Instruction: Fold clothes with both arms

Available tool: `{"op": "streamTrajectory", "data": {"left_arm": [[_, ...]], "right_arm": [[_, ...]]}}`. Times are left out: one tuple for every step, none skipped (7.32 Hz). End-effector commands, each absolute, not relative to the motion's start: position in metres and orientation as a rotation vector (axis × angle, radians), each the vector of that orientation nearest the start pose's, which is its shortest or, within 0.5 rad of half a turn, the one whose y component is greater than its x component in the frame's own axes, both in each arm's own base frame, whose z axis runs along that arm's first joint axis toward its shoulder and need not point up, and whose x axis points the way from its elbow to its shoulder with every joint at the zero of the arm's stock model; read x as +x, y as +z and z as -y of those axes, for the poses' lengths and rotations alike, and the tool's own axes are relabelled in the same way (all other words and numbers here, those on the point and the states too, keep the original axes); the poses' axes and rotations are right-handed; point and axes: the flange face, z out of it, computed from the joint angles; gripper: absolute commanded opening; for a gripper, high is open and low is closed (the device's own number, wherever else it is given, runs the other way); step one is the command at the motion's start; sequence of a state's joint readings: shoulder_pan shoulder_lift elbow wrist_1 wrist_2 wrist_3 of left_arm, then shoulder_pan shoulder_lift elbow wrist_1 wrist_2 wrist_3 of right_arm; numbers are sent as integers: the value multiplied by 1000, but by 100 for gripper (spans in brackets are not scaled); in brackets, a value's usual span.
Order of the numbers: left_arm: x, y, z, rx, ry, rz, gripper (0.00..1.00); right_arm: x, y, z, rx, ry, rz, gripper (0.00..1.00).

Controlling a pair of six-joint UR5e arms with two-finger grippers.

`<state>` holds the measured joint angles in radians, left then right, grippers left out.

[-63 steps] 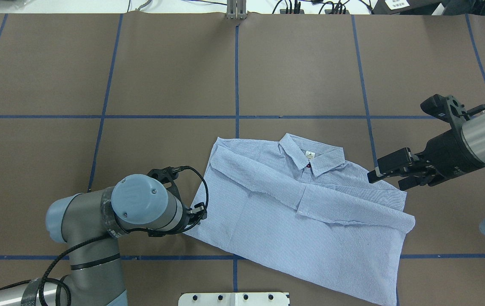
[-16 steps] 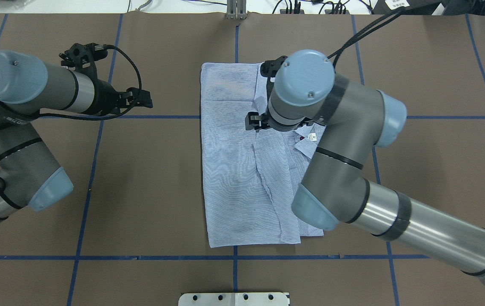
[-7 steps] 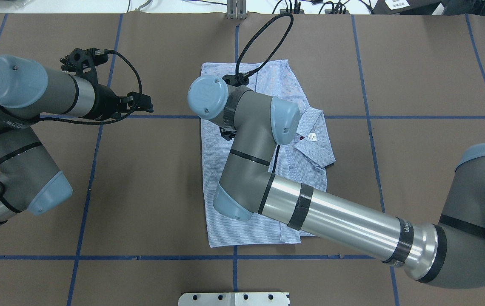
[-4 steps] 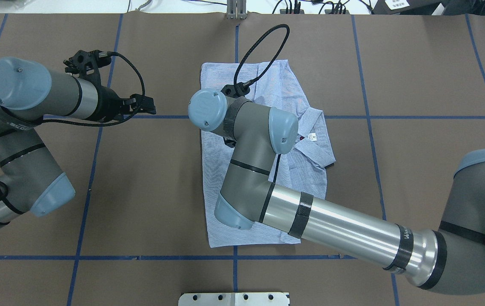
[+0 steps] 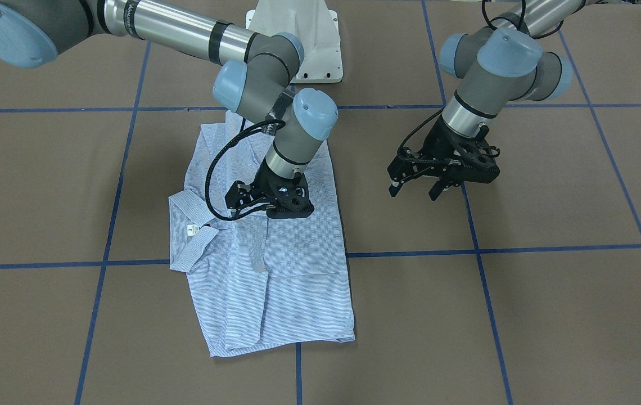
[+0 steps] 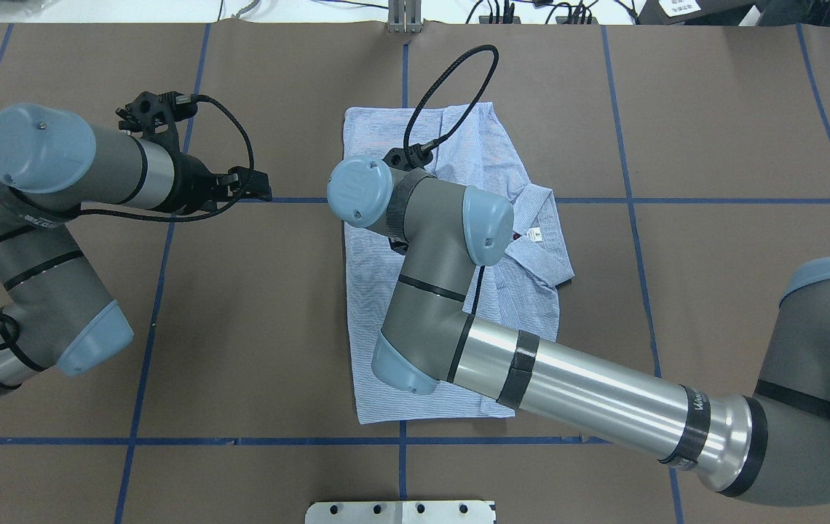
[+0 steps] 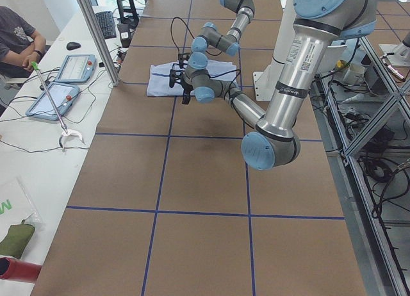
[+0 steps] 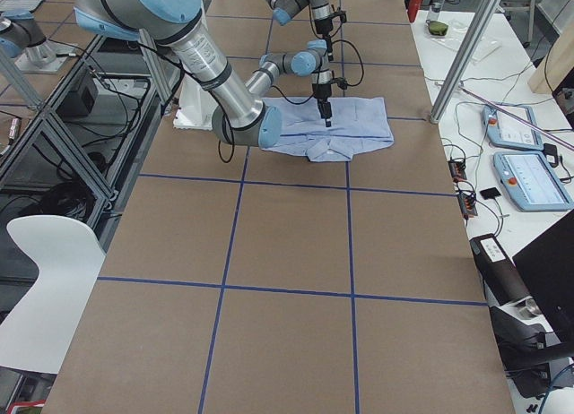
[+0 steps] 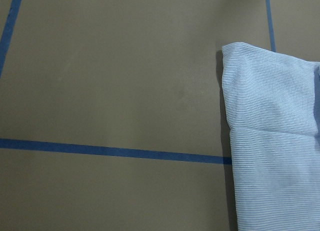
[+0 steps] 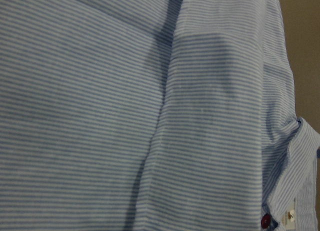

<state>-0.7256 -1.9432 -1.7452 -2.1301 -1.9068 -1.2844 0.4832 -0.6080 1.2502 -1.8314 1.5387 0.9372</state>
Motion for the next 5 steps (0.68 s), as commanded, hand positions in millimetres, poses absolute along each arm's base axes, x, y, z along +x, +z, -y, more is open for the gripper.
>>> {"op": "streamTrajectory", "data": {"left_arm": [[398, 308, 484, 264, -206, -1105, 100], [401, 307, 482, 257, -207, -1108, 100], [402, 307, 481, 256, -205, -1108, 100], [402, 306, 481, 257, -205, -1109, 100], [402, 304, 481, 257, -205, -1113, 100]], "right_arm": [[-637, 233, 489, 225, -144, 299, 100], [-636, 233, 489, 226, -161, 295, 100], [-633, 238, 491, 224, -163, 289, 100], [-631, 242, 491, 223, -161, 287, 100], [-626, 250, 494, 220, -157, 279, 100]]}}
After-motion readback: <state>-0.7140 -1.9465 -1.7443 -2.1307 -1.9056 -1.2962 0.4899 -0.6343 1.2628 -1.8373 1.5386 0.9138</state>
